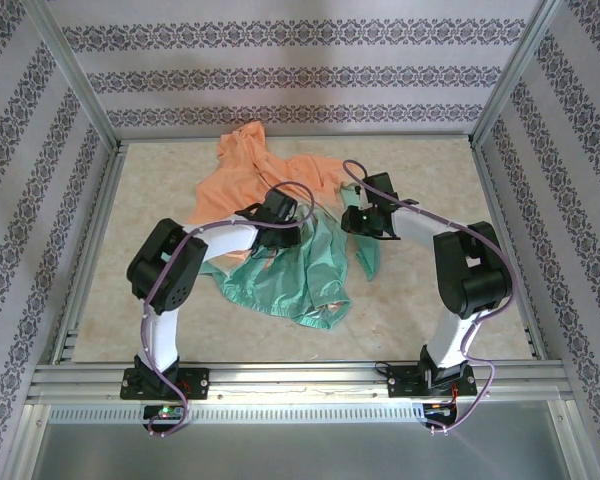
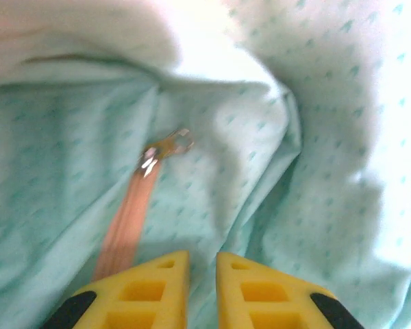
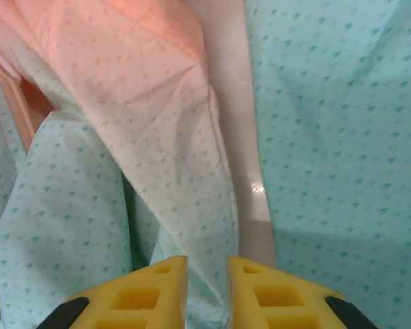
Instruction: Zip up the jacket
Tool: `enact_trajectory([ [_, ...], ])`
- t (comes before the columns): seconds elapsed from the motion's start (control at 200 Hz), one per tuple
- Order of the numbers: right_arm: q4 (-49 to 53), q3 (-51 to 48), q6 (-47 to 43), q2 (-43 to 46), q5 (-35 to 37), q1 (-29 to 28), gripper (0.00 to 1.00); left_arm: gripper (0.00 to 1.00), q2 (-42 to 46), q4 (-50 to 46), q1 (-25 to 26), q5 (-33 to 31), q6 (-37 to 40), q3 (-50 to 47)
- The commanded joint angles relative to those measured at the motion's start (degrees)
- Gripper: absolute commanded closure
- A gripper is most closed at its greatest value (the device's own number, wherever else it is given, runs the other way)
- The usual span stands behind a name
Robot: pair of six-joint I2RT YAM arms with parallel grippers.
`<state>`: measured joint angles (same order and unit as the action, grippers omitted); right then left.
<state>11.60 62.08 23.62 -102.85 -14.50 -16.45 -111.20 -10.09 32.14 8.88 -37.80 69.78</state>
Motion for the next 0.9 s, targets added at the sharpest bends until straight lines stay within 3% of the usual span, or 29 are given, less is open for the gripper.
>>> enact_trajectory([
  [0.0,0.16,-0.52,-0.72,-0.69,-1.98,-2.18,0.78,0.82,4.95,-3.44,-2.16,-2.45,-0.34,-3.59],
  [0.29,-0.39,-0.39,-0.15,0.4,-1.28,-8.44,0.77,0.81,13.91,-4.24,-4.47,-1.86,1.97,-9.8],
  [0.475,-1.04,-0.47,1.75,-1.39,-1.22,-10.25,0.77,0.57,12.55,-2.85,2.77,-0.45,2.69,-9.33],
  [0.69,-2.65,-2.07,4.07,-1.43,-0.08,-10.45,0.77,0.48,5.45,1.72,8.14,0.61,0.19,-9.38],
  [0.794,-0.63,-2.3,4.06,-1.44,1.66,-10.36,0.77,0.56,4.33,1.65,8.29,1.14,0.42,-9.56],
  [0.894,0.35,-2.92,4.15,-1.2,2.89,-10.12,0.77,0.87,6.94,1.58,8.08,-0.46,1.66,-11.15],
])
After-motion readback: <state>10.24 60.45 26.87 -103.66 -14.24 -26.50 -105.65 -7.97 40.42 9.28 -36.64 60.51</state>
